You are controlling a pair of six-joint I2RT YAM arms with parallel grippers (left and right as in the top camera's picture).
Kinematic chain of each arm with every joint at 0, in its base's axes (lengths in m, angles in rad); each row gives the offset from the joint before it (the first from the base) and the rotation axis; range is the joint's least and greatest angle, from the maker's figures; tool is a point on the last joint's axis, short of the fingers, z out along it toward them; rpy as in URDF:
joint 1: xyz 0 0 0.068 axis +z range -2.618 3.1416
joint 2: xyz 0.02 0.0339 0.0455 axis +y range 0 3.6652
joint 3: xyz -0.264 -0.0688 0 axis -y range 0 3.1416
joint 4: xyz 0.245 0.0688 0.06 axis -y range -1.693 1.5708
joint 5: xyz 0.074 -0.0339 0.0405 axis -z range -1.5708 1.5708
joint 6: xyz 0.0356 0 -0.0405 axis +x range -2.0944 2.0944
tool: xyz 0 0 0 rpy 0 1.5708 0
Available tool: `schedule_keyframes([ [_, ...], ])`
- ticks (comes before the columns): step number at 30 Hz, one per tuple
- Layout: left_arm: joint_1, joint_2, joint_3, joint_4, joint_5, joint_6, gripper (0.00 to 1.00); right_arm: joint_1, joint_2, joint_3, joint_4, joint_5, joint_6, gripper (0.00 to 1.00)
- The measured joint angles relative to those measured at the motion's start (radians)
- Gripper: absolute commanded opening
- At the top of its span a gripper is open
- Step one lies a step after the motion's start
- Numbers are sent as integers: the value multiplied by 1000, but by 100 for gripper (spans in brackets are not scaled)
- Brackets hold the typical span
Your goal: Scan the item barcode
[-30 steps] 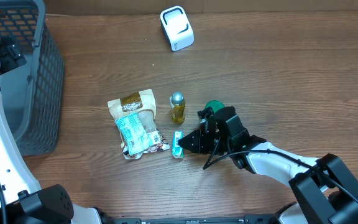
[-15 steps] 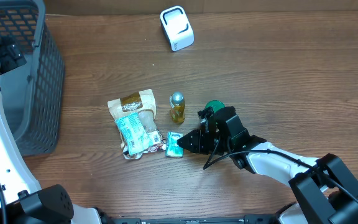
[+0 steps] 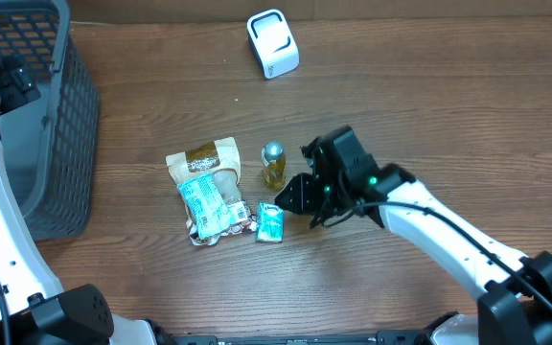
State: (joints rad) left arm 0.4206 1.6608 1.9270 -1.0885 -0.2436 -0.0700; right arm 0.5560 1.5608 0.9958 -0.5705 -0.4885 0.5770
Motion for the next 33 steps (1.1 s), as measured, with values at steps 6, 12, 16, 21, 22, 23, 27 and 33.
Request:
schedule_keyframes([
  [6,0,0,0,0,0,0,100,0,-12,155,-237,232,-84,25],
  [12,0,0,0,0,0,0,100,0,14,131,-252,339,-106,15],
  [16,0,0,0,0,1,0,99,-1,72,107,-237,451,-107,15],
  [21,0,0,0,0,1,0,100,-18,82,104,-196,586,-110,15],
  [22,0,0,0,0,1,0,100,-24,82,103,-188,605,-109,15],
  [23,0,0,0,0,1,0,100,-32,82,103,-180,622,-111,15],
  [27,0,0,0,0,1,0,100,-73,82,103,-131,664,-111,15],
  [33,0,0,0,0,1,0,99,-106,82,103,-99,679,-111,16],
])
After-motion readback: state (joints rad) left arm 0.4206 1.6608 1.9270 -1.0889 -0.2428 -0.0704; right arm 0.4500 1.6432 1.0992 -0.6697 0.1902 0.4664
